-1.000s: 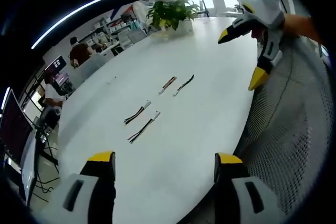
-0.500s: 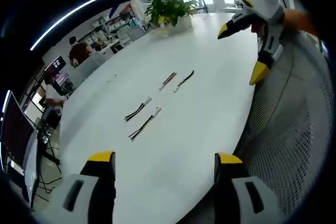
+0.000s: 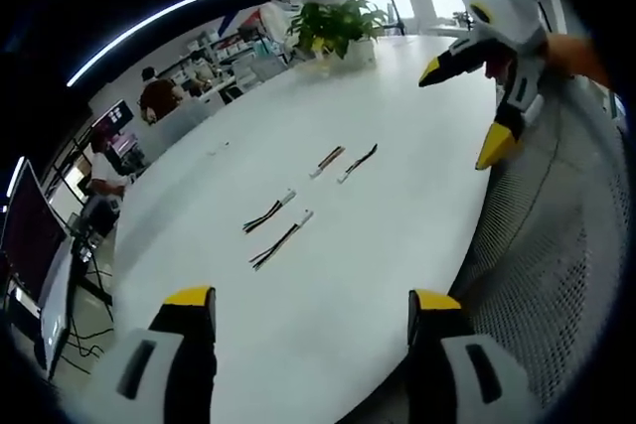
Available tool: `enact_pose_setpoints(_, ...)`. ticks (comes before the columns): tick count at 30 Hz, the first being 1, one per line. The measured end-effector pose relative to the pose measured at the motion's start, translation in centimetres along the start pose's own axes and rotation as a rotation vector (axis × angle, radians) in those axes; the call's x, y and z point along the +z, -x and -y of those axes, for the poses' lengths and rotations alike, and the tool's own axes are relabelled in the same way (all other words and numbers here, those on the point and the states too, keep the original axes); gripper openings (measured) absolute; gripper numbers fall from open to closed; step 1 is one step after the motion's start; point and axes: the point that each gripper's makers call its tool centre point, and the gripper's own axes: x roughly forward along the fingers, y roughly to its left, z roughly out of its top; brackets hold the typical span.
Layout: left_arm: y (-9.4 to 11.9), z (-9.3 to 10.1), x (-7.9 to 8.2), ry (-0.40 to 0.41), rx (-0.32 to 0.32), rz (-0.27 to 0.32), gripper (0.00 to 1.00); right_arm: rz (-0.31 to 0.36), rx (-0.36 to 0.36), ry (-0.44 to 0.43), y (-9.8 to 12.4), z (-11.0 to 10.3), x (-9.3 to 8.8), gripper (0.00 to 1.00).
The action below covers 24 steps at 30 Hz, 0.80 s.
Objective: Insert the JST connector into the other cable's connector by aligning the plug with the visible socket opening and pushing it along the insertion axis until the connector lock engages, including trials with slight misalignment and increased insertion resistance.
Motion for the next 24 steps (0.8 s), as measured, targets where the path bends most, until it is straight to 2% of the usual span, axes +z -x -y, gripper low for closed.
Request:
enact_pose_setpoints(3, -0.3, 0.5, -1.1, -0.019, -0.019, -0.059, 0.78, 0.005, -0.014, 0.002, 0.2, 0.3, 0.1, 0.90)
enact_pose_setpoints(4, -0.3, 0.5, -1.1, -0.026, -0.016, -0.062, 0.79, 0.004, -0.016, 0.003, 0.2, 0.3, 0.1, 0.90)
enact_pose_setpoints(13, 0.1, 0.3, -0.3, 0.054, -0.038, -0.015, 0.79, 0.032, 0.003, -0.016, 0.3, 0.6, 0.7, 0.89)
enact_pose_setpoints(17, 0.2, 0.1, -0.1, 0.046, -0.043, -0.011, 0.80, 0.033, -0.023, 0.043, 0.4, 1.3, 0.9, 0.81)
enact_pose_setpoints(21, 0.2, -1.1, 0.1, 0.026, -0.029, -0.011, 0.80, 0.071, 0.006, -0.011, 0.5, 1.3, 1.7, 0.84)
enact_pose_setpoints(24, 0.0, -1.4, 0.7, 0.025, -0.043, 0.026, 0.82, 0.088, 0.013, -0.029, 0.5, 1.5, 2.0, 0.83)
